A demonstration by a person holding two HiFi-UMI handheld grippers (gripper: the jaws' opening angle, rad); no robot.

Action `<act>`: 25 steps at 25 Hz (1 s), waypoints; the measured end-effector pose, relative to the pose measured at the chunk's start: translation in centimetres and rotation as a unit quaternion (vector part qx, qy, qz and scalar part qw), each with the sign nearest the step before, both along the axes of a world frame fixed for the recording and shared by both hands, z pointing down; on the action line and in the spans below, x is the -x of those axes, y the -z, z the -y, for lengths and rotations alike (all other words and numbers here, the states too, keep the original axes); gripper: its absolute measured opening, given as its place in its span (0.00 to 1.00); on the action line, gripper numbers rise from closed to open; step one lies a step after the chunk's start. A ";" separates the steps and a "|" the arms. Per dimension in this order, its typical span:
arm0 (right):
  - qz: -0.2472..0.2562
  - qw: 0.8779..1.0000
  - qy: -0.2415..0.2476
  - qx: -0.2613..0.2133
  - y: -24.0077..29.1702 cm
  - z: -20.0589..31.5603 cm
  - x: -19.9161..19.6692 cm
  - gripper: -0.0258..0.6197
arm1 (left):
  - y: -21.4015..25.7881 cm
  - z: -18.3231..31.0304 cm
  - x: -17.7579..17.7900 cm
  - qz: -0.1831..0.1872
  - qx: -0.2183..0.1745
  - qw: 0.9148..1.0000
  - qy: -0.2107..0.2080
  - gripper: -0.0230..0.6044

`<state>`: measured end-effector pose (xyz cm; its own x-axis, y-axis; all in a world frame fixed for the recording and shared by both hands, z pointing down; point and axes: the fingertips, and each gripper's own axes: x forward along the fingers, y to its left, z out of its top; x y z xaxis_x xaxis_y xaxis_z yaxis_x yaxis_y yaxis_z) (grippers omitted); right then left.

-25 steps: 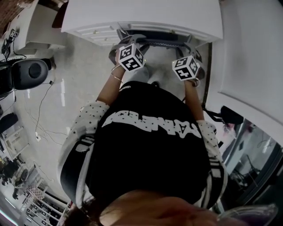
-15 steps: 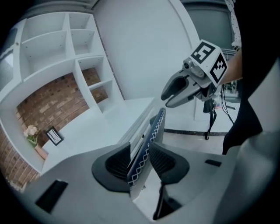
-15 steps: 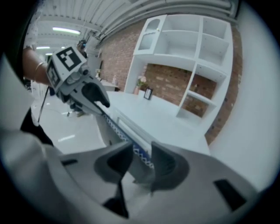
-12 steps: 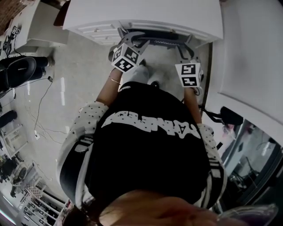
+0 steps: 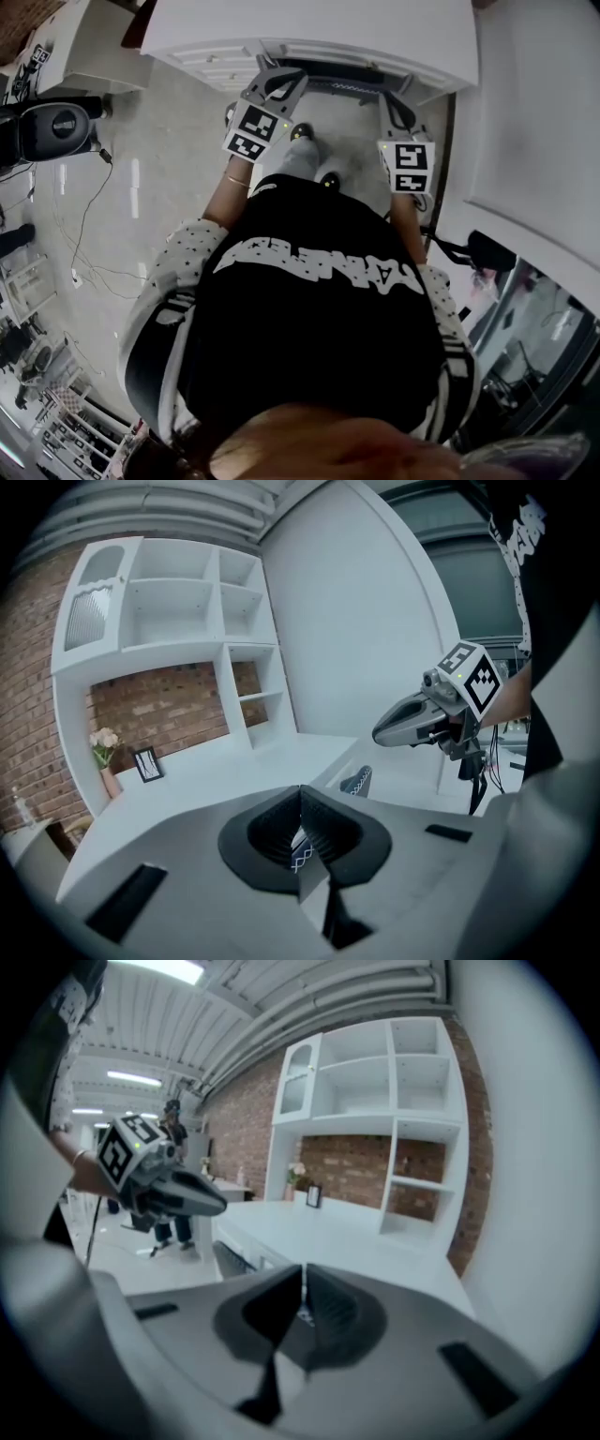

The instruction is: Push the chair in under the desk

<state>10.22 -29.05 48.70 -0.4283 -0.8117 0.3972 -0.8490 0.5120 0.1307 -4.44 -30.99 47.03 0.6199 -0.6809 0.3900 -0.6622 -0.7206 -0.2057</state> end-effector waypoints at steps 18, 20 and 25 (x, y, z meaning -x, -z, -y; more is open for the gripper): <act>0.041 0.998 0.039 0.002 1.0 -0.5 2.3 0.09 | 2.2 -1.0 1.4 -0.021 -0.011 1.000 0.020 0.09; 0.043 0.998 0.040 0.001 1.1 -0.5 2.5 0.09 | 2.3 -1.1 1.4 -0.018 -0.013 1.000 0.019 0.09; 0.049 0.998 0.046 -0.004 1.4 -0.6 2.9 0.09 | 2.7 -1.0 1.4 -0.019 -0.017 1.000 0.018 0.09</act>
<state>7.29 -28.42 47.29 -0.5375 -0.7701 0.3437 -0.8074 0.5875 0.0538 -5.89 -29.97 44.30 0.6083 -0.7156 0.3432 -0.6954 -0.6890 -0.2042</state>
